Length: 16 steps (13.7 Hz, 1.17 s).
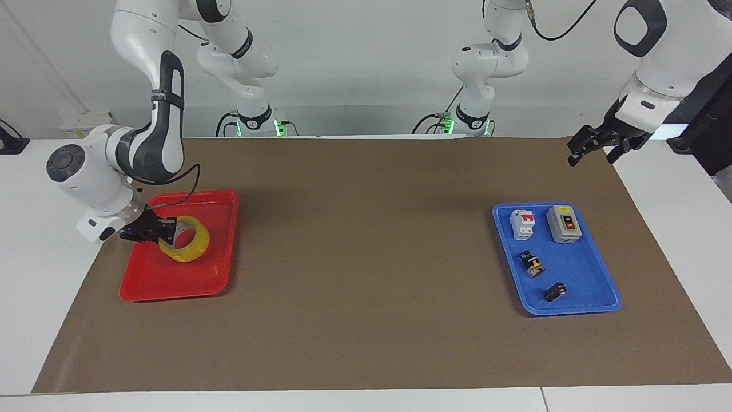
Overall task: Place and move tape with both arms
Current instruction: 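Carry the tape with the right gripper onto the red tray, then release the tape in the red tray and raise the right gripper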
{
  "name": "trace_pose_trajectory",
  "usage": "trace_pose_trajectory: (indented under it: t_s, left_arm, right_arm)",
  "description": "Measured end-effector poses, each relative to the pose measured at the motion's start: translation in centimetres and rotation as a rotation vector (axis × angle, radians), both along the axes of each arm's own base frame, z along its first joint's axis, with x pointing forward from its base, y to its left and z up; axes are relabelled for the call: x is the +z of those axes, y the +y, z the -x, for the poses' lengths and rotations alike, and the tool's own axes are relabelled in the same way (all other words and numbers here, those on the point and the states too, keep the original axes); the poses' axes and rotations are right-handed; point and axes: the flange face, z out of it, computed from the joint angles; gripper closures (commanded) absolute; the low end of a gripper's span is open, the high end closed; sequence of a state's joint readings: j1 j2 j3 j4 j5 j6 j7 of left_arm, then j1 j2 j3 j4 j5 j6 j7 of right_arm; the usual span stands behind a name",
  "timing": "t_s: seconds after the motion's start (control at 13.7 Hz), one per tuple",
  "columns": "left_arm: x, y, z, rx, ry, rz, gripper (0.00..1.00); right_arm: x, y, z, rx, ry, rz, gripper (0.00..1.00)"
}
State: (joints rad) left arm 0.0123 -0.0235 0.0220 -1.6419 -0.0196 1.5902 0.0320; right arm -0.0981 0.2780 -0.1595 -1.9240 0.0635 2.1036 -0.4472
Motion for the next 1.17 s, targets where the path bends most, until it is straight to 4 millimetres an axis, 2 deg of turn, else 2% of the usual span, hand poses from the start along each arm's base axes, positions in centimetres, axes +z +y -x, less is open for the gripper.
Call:
trace_pose_trajectory:
  t_s: [0.15, 0.22, 0.29, 0.44, 0.73, 0.87, 1.02, 1.17]
  left_arm:
    - [0.0, 0.0, 0.0, 0.000, 0.000, 0.000, 0.00]
    - [0.0, 0.0, 0.0, 0.000, 0.000, 0.000, 0.00]
    - [0.0, 0.0, 0.0, 0.000, 0.000, 0.000, 0.00]
    - [0.0, 0.0, 0.0, 0.000, 0.000, 0.000, 0.00]
    - [0.0, 0.0, 0.0, 0.000, 0.000, 0.000, 0.00]
    - [0.0, 0.0, 0.0, 0.000, 0.000, 0.000, 0.00]
    - [0.0, 0.0, 0.0, 0.000, 0.000, 0.000, 0.00]
    - [0.0, 0.0, 0.0, 0.000, 0.000, 0.000, 0.00]
  right_arm:
    - [-0.7, 0.0, 0.7, -0.001, -0.016, 0.003, 1.00]
    - [-1.0, 0.1, 1.0, 0.000, -0.022, 0.005, 0.79]
    - [-1.2, 0.1, 1.2, 0.004, -0.024, 0.004, 0.64]
    - [-1.4, 0.2, 1.4, 0.007, -0.023, 0.004, 0.00]
    - [-0.5, 0.2, 1.3, 0.009, -0.041, 0.006, 0.00]
    - [0.7, 0.8, 0.8, 0.020, -0.063, 0.008, 0.00]
    - [3.6, 2.1, -0.1, 0.029, -0.074, 0.003, 0.00]
    - [8.2, 3.9, -0.7, -0.004, -0.054, -0.007, 0.00]
